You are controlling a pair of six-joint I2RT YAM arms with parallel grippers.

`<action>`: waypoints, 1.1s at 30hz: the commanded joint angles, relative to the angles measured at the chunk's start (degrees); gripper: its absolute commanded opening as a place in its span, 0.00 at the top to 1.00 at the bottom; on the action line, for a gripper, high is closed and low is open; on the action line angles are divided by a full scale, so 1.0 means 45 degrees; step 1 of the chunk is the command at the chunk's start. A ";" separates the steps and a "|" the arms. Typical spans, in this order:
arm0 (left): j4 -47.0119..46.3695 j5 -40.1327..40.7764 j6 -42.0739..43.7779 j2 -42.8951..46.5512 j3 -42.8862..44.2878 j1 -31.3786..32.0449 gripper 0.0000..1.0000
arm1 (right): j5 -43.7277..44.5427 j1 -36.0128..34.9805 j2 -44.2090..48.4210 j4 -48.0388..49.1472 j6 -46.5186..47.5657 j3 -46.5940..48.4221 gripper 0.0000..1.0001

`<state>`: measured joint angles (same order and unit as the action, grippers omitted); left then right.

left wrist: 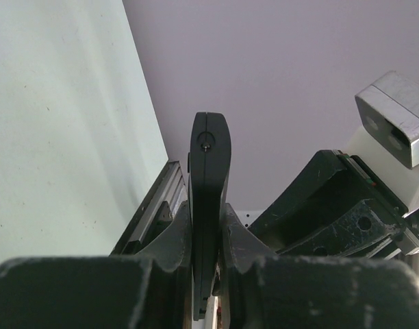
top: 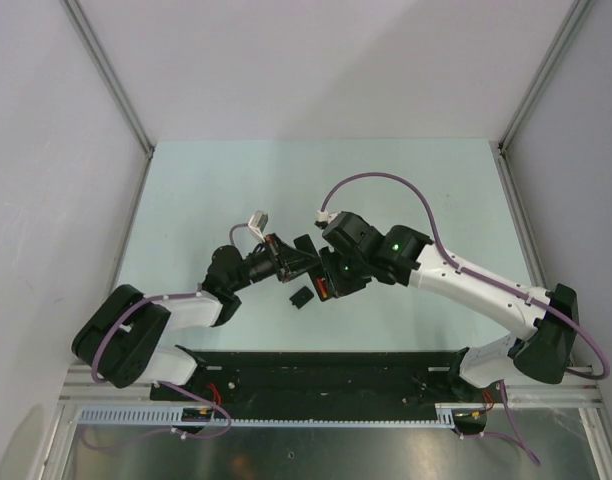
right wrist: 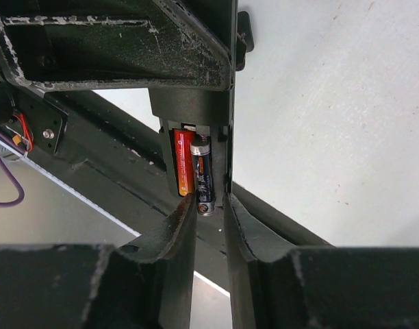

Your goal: Load the batteries into the remote control

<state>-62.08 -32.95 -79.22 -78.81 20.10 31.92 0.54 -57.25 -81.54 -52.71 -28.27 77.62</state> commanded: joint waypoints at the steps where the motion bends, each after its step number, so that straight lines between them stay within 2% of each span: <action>1: -0.1653 -0.0530 -0.0872 0.0071 0.0417 0.0230 1.00 | 0.0623 0.0184 -0.0259 -0.0455 0.0169 0.0406 0.73; 11: -0.1653 -0.0510 -0.0735 -0.0124 0.0378 0.0250 1.00 | 0.0643 0.0184 -0.0338 -0.0611 0.0189 0.0640 0.67; 20: -0.1653 -0.0432 -0.0579 -0.0203 0.0397 0.0230 1.00 | 0.0896 0.0262 -0.0357 -0.0611 0.0150 0.0797 0.67; 27: -0.1653 -0.0354 -0.0384 -0.0436 0.0495 -0.0082 1.00 | 0.1599 0.0750 0.0617 -0.0299 -0.0045 0.1011 0.65; 33: -0.1653 -0.0373 0.0025 -0.1061 0.0612 -0.0414 1.00 | 0.2360 0.0751 0.1458 0.0090 -0.0201 0.0876 0.56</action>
<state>-66.98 -32.97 -80.90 -81.76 21.52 31.31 4.93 -54.68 -79.72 -53.95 -28.58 79.22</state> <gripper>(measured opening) 0.154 0.418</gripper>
